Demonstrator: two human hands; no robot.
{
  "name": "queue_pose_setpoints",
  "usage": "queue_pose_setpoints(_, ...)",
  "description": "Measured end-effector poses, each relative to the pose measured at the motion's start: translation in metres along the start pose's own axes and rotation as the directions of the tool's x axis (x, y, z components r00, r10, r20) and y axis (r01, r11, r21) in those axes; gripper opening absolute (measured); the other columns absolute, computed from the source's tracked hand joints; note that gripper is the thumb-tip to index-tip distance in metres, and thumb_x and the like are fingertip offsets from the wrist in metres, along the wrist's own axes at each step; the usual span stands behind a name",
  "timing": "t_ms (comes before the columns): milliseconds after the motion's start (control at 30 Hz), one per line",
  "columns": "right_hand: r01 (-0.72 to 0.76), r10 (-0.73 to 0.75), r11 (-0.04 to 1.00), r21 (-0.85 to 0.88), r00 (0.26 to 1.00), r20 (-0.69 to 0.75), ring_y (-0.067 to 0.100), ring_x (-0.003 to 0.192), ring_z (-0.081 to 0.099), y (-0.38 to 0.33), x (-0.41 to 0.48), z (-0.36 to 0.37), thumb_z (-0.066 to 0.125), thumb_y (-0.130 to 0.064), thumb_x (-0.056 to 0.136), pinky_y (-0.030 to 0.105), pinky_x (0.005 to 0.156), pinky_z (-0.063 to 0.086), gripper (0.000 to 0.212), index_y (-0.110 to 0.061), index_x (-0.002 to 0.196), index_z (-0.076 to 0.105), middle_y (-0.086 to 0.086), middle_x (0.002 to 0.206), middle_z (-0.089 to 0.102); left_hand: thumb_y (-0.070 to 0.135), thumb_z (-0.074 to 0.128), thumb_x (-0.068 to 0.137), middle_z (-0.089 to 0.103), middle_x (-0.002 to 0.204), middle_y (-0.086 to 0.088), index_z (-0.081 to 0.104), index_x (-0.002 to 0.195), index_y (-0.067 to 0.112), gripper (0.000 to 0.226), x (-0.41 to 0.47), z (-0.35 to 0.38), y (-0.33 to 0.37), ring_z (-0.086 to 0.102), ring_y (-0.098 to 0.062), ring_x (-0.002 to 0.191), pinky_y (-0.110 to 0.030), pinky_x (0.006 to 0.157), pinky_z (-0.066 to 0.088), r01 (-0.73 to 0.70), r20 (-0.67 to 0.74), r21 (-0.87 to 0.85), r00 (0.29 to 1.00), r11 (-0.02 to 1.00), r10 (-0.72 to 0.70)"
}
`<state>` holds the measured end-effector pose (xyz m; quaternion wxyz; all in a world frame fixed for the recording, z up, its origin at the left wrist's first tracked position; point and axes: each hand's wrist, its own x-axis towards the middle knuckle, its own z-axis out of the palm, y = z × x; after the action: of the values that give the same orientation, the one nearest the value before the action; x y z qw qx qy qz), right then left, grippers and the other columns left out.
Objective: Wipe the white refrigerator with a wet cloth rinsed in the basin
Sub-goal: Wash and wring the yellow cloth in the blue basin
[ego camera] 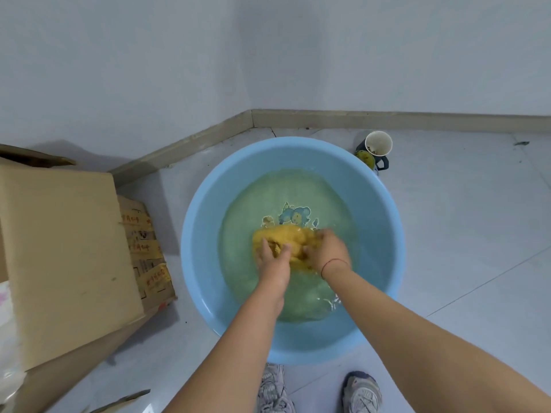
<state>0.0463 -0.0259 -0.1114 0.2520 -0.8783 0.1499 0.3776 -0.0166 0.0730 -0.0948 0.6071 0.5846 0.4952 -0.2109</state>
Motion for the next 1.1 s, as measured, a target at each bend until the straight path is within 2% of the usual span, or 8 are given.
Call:
queue_pose_setpoints(133, 0.232, -0.307, 0.894, 0.382, 0.94, 0.148, 0.011, 0.075, 0.056, -0.026, -0.071, -0.02, 0.071, -0.007, 0.08, 0.021, 0.067, 0.047, 0.027, -0.024, 0.092, 0.054, -0.006, 0.089, 0.058, 0.072, 0.045, 0.082, 0.07, 0.112, -0.01, 0.062, 0.12, 0.013, 0.073, -0.007, -0.005, 0.027, 0.068, -0.023, 0.098, -0.038, 0.085, 0.054, 0.284, 0.215, -0.334, 0.951, 0.899, -0.221)
queue_pose_setpoints(200, 0.29, -0.459, 0.803, 0.52, 0.858, 0.23, 0.008, 0.072, 0.051, -0.03, -0.107, -0.034, 0.072, -0.003, 0.077, 0.022, 0.067, 0.047, 0.032, -0.027, 0.092, 0.056, -0.007, 0.086, 0.056, 0.061, 0.051, 0.087, 0.07, 0.066, -0.013, 0.071, 0.069, 0.004, 0.063, -0.014, -0.019, 0.04, 0.069, -0.022, 0.059, -0.027, 0.056, 0.056, 0.376, 0.377, -0.368, 0.896, 0.85, -0.233)
queue_pose_setpoints(267, 0.317, -0.564, 0.731, 0.604, 0.779, 0.273, 0.009, 0.077, 0.052, -0.03, -0.127, -0.045, 0.074, -0.009, 0.071, 0.024, 0.072, 0.046, 0.035, -0.026, 0.098, 0.06, 0.0, 0.09, 0.057, 0.048, 0.074, 0.073, 0.064, 0.053, -0.012, 0.068, 0.06, 0.002, 0.048, -0.024, -0.027, 0.046, 0.064, -0.021, 0.046, -0.022, 0.044, 0.051, 0.376, 0.46, -0.328, 0.865, 0.867, -0.201)
queue_pose_setpoints(433, 0.116, -0.395, 0.541, 0.833, 0.91, 0.129, 0.015, 0.084, 0.061, -0.018, -0.093, -0.073, 0.072, -0.017, 0.071, 0.033, 0.071, 0.052, 0.033, -0.013, 0.104, 0.067, 0.0, 0.091, 0.066, 0.0, 0.039, 0.094, 0.07, 0.061, -0.011, 0.064, 0.106, 0.003, 0.028, -0.035, -0.028, 0.051, 0.067, -0.02, 0.049, -0.027, 0.042, 0.054, 0.357, 0.229, -0.502, 0.933, 0.788, -0.277)
queue_pose_setpoints(600, -0.253, -0.056, 0.299, 0.92, 0.958, 0.281, 0.028, 0.1, 0.059, -0.011, -0.058, -0.036, 0.066, -0.03, 0.08, 0.039, 0.091, 0.046, 0.027, -0.011, 0.1, 0.065, 0.009, 0.096, 0.069, 0.009, 0.045, 0.093, 0.072, 0.079, -0.014, 0.07, 0.087, 0.007, 0.025, -0.06, -0.017, 0.068, 0.067, -0.026, 0.072, -0.033, 0.061, 0.055, 0.382, 0.319, -0.555, 0.918, 0.738, -0.235)
queue_pose_setpoints(733, -0.462, -0.233, 0.037, 0.886, 0.858, 0.457, 0.026, 0.086, 0.07, -0.025, -0.063, -0.035, 0.048, -0.046, 0.093, 0.039, 0.079, 0.057, 0.042, -0.01, 0.111, 0.063, 0.012, 0.094, 0.072, 0.043, 0.056, 0.09, 0.073, 0.092, -0.018, 0.07, 0.096, 0.005, 0.042, -0.079, -0.015, 0.08, 0.066, -0.031, 0.087, -0.043, 0.076, 0.052, 0.512, 0.444, -0.55, 0.848, 0.66, -0.289)
queue_pose_setpoints(967, -0.34, -0.417, 0.369, 0.865, 0.771, 0.481, 0.024, 0.083, 0.064, -0.036, -0.053, -0.04, 0.088, -0.045, 0.055, 0.037, 0.077, 0.055, 0.065, -0.018, 0.11, 0.068, 0.009, 0.092, 0.065, 0.044, 0.076, 0.074, 0.05, 0.13, 0.002, 0.058, 0.115, 0.031, 0.046, -0.081, -0.01, 0.096, 0.038, -0.038, 0.133, -0.073, 0.099, 0.024, 0.459, 0.35, -0.282, 0.867, 0.843, -0.355)
queue_pose_setpoints(1100, -0.206, -0.533, 0.416, 0.886, 0.734, 0.421, 0.019, 0.081, 0.061, -0.043, -0.047, -0.056, 0.086, -0.026, 0.062, 0.033, 0.077, 0.053, 0.046, -0.015, 0.104, 0.071, 0.007, 0.083, 0.065, 0.027, 0.079, 0.063, 0.061, 0.127, -0.013, 0.057, 0.124, 0.017, 0.065, -0.073, -0.015, 0.092, 0.056, -0.034, 0.118, -0.056, 0.096, 0.047, 0.525, 0.555, -0.297, 0.775, 0.798, -0.303)
